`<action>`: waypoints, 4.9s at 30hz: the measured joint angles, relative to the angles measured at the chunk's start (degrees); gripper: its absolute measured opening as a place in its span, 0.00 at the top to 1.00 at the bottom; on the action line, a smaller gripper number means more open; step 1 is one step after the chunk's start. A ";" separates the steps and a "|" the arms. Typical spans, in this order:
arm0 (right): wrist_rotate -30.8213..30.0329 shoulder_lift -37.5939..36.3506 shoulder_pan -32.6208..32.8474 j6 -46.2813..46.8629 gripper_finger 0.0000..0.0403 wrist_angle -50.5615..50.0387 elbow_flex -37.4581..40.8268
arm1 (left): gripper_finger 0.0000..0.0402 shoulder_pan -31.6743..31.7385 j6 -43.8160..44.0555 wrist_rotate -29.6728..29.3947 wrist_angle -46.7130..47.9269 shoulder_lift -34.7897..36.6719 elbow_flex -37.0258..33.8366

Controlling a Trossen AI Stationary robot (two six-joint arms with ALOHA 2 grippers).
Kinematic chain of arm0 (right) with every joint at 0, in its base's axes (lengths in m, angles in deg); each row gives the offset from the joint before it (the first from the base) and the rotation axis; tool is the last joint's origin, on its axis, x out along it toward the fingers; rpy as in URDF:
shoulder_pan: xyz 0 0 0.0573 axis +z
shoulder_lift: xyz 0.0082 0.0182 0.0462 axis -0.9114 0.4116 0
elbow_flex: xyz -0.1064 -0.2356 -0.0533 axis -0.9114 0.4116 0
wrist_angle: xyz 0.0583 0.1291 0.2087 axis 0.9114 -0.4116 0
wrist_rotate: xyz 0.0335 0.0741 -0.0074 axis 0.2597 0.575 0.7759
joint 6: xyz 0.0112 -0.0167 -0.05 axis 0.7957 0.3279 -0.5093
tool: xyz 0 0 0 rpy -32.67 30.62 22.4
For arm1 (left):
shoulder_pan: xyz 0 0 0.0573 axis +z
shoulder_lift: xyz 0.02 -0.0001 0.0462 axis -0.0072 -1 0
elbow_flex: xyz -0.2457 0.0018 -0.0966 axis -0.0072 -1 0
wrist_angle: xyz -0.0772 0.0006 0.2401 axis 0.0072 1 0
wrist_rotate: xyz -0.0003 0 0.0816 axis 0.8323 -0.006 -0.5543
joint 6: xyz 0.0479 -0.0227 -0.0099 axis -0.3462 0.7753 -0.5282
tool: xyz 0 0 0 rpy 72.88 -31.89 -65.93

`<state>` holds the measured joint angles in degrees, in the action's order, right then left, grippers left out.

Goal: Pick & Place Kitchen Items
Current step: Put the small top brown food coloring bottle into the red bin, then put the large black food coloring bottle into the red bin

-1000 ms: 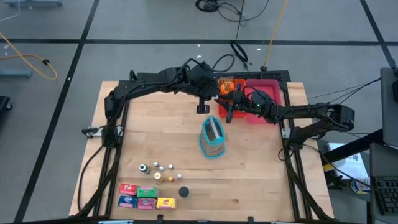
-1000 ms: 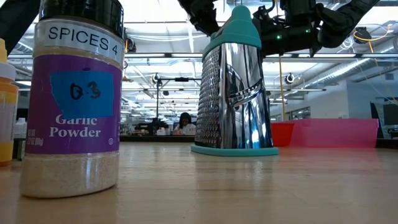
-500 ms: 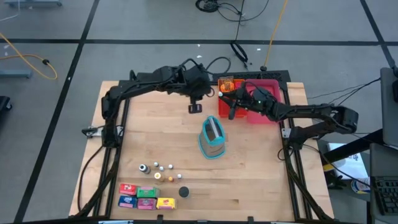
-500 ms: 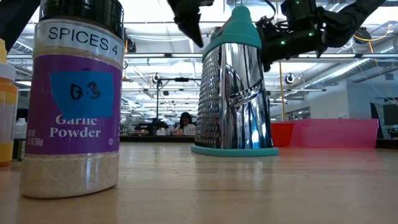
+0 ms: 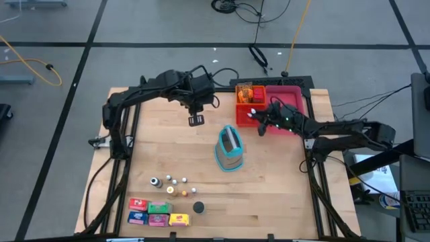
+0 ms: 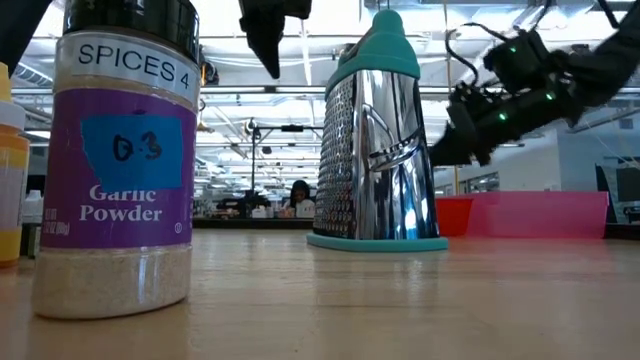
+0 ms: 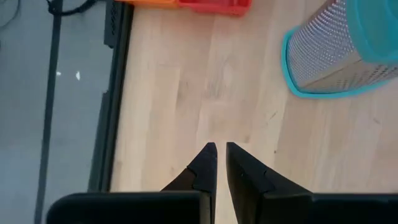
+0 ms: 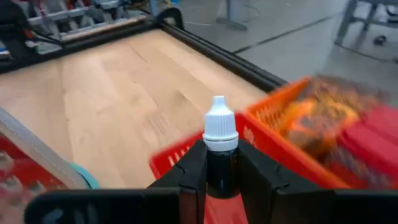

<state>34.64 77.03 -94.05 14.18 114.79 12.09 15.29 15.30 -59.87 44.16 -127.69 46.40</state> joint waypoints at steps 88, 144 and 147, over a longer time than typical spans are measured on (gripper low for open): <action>-1.43 0.20 -2.78 2.71 0.68 4.31 6.15 | 0.64 -53.78 74.11 3.91 -29.54 43.86 -70.66; -1.39 0.20 -2.70 2.68 0.68 4.30 6.15 | 0.96 -61.37 65.27 -0.43 -25.63 37.49 -69.63; -1.39 0.20 -2.70 2.68 0.68 4.28 6.15 | 0.96 -60.35 64.56 -0.32 -22.58 37.55 -67.43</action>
<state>33.25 77.22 -96.74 16.86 119.07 18.24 -45.06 79.86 -60.19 21.58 -90.15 -21.03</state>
